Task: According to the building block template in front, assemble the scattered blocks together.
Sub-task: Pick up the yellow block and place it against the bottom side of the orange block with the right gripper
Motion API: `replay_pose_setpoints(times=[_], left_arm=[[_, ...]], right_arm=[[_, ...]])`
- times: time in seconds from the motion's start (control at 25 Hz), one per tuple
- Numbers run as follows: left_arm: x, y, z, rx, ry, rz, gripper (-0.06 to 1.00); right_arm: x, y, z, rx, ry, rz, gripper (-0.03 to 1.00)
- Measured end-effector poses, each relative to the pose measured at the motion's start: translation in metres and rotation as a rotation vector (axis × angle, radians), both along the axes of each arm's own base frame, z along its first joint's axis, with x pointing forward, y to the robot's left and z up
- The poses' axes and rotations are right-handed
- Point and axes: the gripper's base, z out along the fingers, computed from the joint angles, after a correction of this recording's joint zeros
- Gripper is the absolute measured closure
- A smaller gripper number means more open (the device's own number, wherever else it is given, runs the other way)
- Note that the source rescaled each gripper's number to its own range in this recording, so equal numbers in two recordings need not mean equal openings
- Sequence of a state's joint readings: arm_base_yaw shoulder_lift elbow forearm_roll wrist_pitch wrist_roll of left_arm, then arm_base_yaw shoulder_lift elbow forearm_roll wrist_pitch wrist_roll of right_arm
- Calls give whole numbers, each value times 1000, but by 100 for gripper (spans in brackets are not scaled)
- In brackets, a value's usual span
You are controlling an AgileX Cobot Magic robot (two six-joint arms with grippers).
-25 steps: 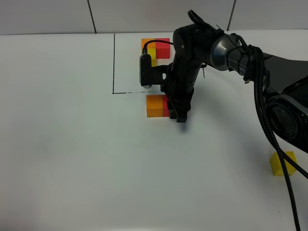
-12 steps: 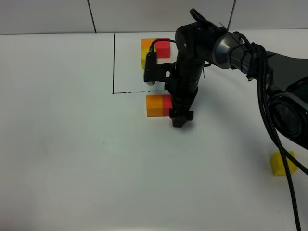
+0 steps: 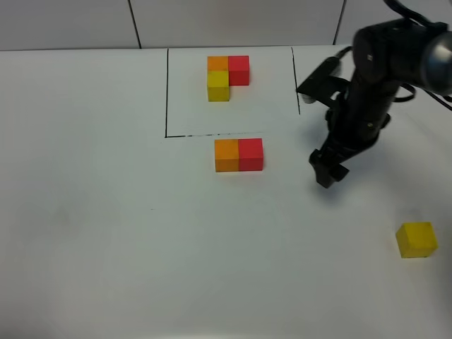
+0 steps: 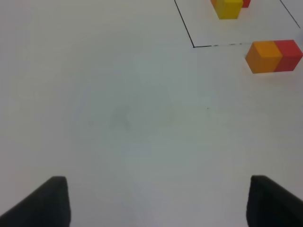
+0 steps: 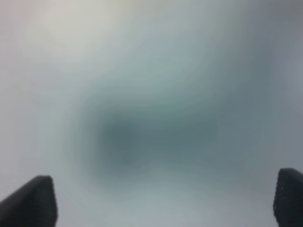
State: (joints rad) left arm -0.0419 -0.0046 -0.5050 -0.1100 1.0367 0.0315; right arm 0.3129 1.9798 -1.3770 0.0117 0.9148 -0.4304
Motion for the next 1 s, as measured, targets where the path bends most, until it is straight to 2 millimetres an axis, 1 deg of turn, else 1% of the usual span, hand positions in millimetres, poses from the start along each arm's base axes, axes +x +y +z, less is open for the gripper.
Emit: replay_pose_setpoints(times=[0.04, 0.16, 0.24, 0.28, 0.36, 0.48, 0.64, 0.88, 1.0], left_arm=[[0, 0, 0, 0, 0, 0, 25], [0, 0, 0, 0, 0, 0, 25], [0, 0, 0, 0, 0, 0, 25], [0, 0, 0, 0, 0, 0, 25], [0, 0, 0, 0, 0, 0, 25], [0, 0, 0, 0, 0, 0, 25], [0, 0, 0, 0, 0, 0, 25], [0, 0, 0, 0, 0, 0, 25], [0, 0, 0, 0, 0, 0, 25]], right_arm=[[-12, -11, 1, 4, -9, -86, 2], [-49, -44, 13, 47, -53, -336, 2], [-74, -62, 12, 65, -53, -477, 3], [-83, -70, 13, 76, -59, -539, 3], [-101, -83, 8, 80, -47, -631, 3], [-115, -97, -2, 79, -24, -716, 3], [-125, -103, -15, 98, -11, -769, 3], [-128, -102, -28, 132, -42, -788, 3], [-126, -101, -43, 122, -6, -775, 4]])
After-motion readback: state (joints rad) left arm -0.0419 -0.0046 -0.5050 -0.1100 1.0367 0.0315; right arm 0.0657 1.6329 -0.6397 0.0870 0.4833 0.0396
